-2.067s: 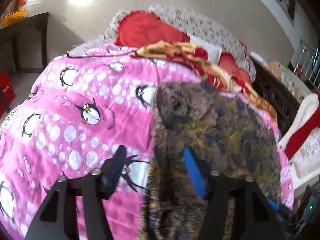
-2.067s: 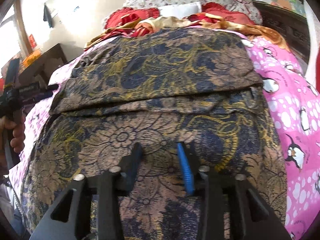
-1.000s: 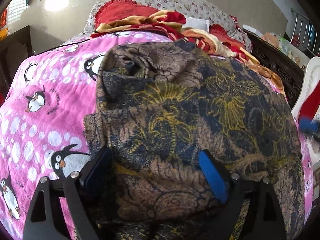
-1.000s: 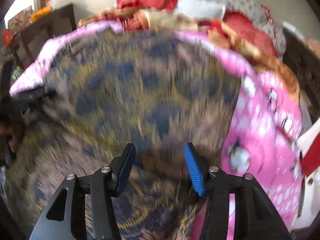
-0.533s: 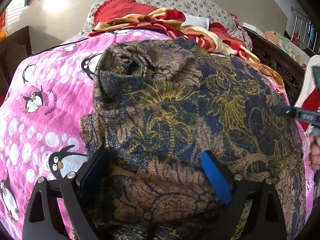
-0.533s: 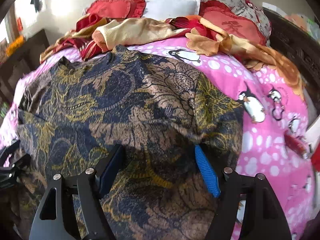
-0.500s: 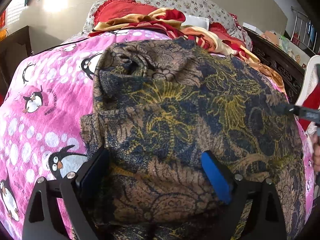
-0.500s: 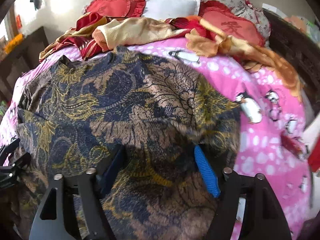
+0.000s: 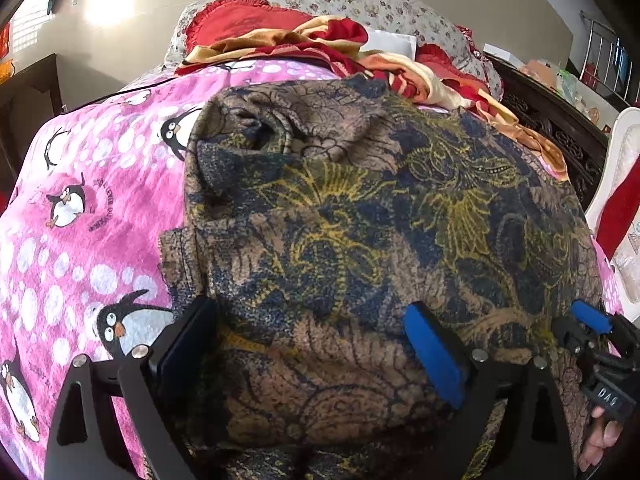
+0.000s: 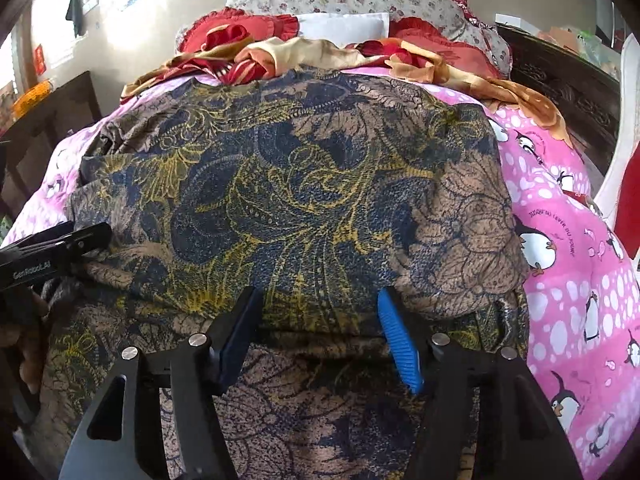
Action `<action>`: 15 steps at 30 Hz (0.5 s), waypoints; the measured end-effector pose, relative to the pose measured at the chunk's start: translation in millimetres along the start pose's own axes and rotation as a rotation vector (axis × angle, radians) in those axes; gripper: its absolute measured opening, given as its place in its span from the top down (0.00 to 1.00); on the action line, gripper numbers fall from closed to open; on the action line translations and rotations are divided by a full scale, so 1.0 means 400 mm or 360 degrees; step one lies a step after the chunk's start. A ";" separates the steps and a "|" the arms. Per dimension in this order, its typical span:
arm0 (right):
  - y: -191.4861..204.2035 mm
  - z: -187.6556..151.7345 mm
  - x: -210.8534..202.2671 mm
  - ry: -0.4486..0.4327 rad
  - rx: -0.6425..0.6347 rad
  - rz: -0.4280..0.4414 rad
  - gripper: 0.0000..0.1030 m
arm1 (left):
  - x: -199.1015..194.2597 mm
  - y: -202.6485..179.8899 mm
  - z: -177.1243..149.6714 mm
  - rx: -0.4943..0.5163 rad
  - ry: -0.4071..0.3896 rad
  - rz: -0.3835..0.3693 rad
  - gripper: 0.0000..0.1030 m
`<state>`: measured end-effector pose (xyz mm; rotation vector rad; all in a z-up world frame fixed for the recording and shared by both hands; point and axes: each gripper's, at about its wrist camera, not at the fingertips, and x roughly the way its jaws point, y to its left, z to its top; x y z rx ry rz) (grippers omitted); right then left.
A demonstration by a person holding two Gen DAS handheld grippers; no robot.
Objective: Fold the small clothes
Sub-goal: 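Press the folded floral garment flat with both open grippers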
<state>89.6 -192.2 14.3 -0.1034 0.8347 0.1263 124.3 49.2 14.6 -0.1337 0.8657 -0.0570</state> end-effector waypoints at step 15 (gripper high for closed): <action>-0.001 -0.017 -0.008 -0.0035 -0.0016 -0.0029 0.28 | 0.001 -0.024 0.002 0.0095 0.0034 0.0074 0.00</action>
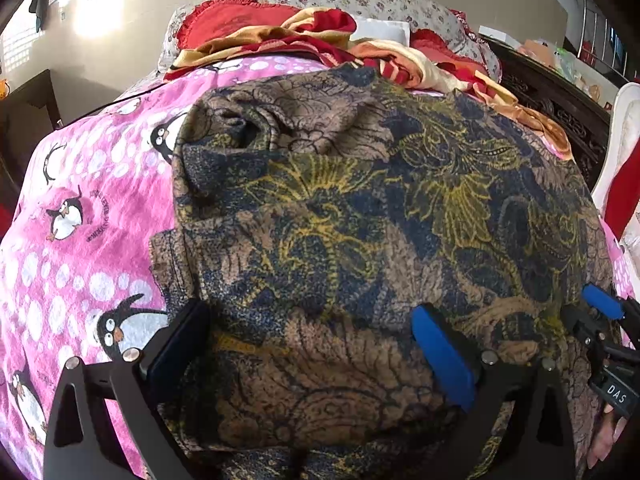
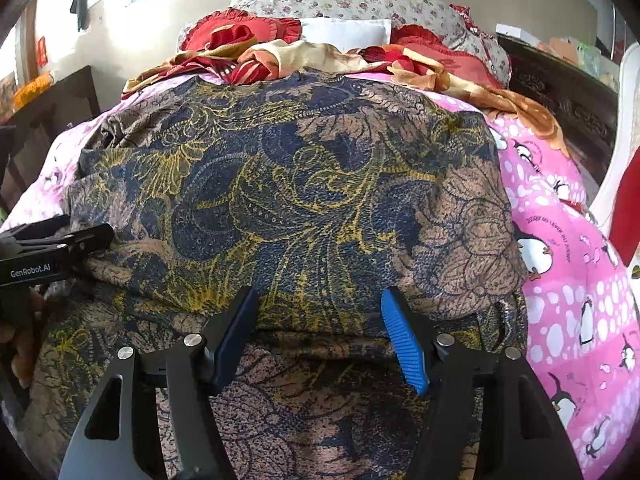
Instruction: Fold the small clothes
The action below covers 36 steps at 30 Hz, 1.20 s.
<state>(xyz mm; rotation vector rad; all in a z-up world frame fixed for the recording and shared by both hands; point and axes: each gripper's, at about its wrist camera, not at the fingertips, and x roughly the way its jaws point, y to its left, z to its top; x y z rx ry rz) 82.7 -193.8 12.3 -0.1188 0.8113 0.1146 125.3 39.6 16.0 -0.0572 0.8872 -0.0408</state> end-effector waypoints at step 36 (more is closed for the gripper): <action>0.040 0.143 0.116 -0.0073 -0.0092 -0.0058 0.21 | 0.079 -0.019 0.095 -0.0110 -0.0008 0.0126 0.00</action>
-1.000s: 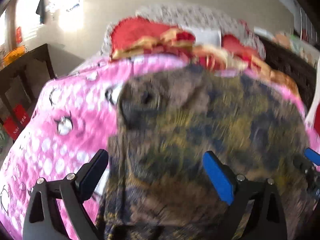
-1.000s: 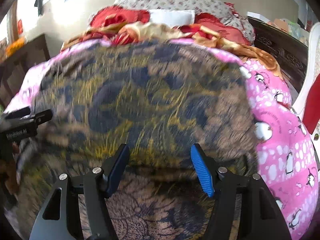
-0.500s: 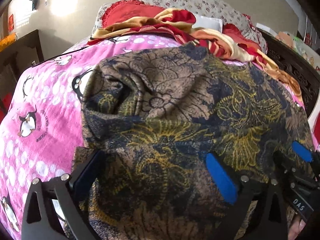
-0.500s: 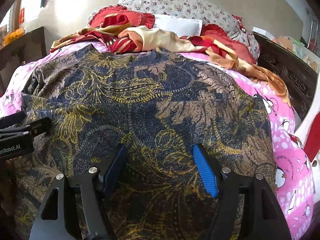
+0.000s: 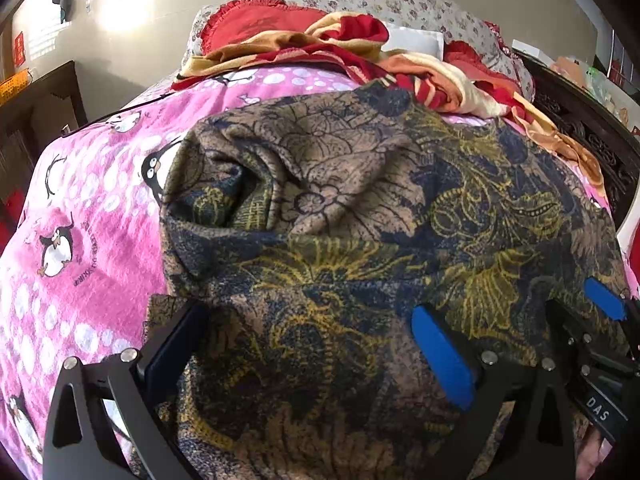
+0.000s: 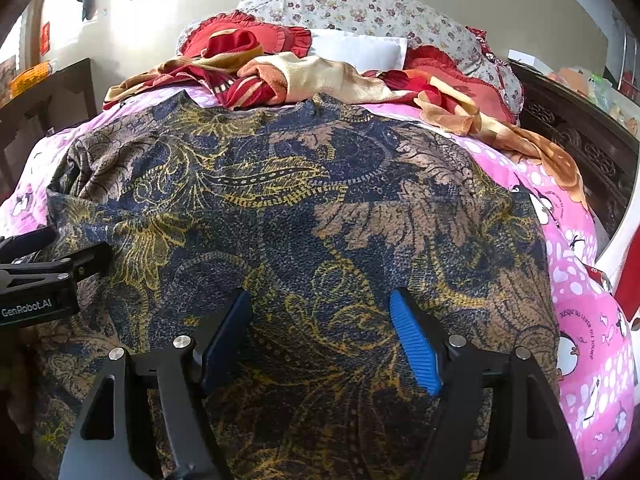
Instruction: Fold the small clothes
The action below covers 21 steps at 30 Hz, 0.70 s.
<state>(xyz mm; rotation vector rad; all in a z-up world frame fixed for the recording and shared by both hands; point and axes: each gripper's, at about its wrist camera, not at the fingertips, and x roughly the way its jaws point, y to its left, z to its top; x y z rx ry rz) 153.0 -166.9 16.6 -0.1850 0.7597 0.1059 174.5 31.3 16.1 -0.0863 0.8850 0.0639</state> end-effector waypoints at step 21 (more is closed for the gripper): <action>0.003 0.000 0.000 0.0001 -0.0012 -0.0015 0.20 | -0.181 0.038 -0.230 -0.0074 -0.0020 -0.0142 0.00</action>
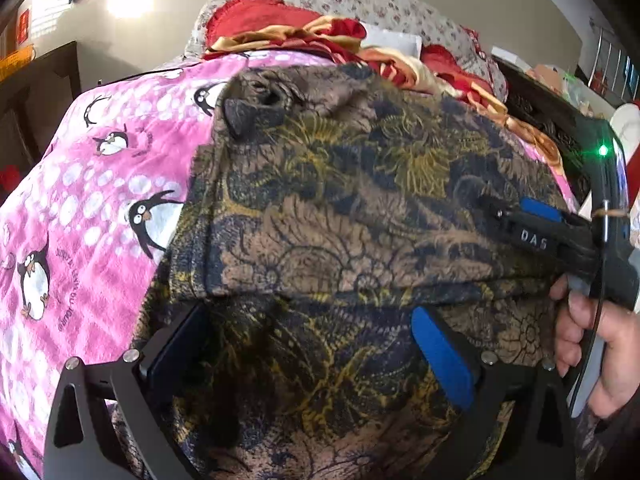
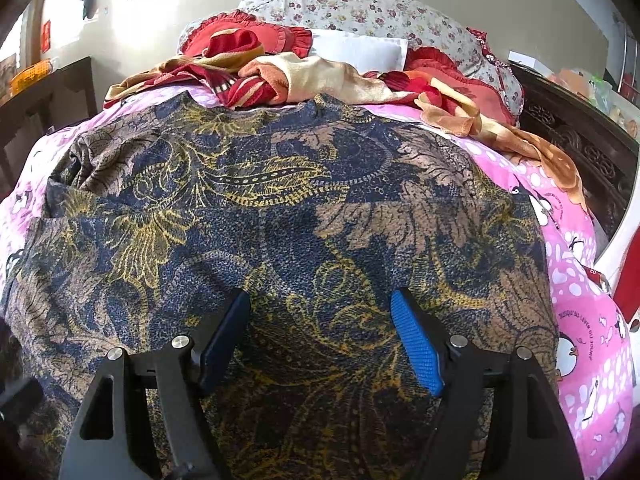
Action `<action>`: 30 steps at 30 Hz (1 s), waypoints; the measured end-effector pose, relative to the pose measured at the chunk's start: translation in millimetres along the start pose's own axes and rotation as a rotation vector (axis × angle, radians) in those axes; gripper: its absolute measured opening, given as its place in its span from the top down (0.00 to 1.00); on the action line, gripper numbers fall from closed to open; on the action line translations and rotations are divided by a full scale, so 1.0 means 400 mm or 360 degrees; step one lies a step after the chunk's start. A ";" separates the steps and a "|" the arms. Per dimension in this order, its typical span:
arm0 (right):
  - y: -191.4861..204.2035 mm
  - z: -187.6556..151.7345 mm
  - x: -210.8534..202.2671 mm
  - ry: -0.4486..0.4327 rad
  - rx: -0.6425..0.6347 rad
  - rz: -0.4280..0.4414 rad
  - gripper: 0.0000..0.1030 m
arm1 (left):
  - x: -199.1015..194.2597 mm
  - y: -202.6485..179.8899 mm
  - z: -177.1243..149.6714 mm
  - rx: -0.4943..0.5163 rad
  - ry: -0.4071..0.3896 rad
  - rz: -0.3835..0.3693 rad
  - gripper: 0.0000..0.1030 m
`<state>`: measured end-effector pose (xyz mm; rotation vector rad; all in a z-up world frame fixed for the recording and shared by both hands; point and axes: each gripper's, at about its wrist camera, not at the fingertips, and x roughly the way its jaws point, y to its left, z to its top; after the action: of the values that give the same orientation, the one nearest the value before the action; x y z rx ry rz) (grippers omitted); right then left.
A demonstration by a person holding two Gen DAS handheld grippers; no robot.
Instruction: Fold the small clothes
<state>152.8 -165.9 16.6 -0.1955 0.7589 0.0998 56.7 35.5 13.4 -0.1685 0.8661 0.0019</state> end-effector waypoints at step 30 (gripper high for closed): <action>0.011 -0.001 0.004 0.0009 -0.0034 -0.0038 0.19 | -0.002 0.022 -0.003 -0.0081 0.0004 -0.0078 0.00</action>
<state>153.1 -161.7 14.6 -0.2253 0.7613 0.0845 54.7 44.0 11.8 -0.2376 0.8647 -0.0220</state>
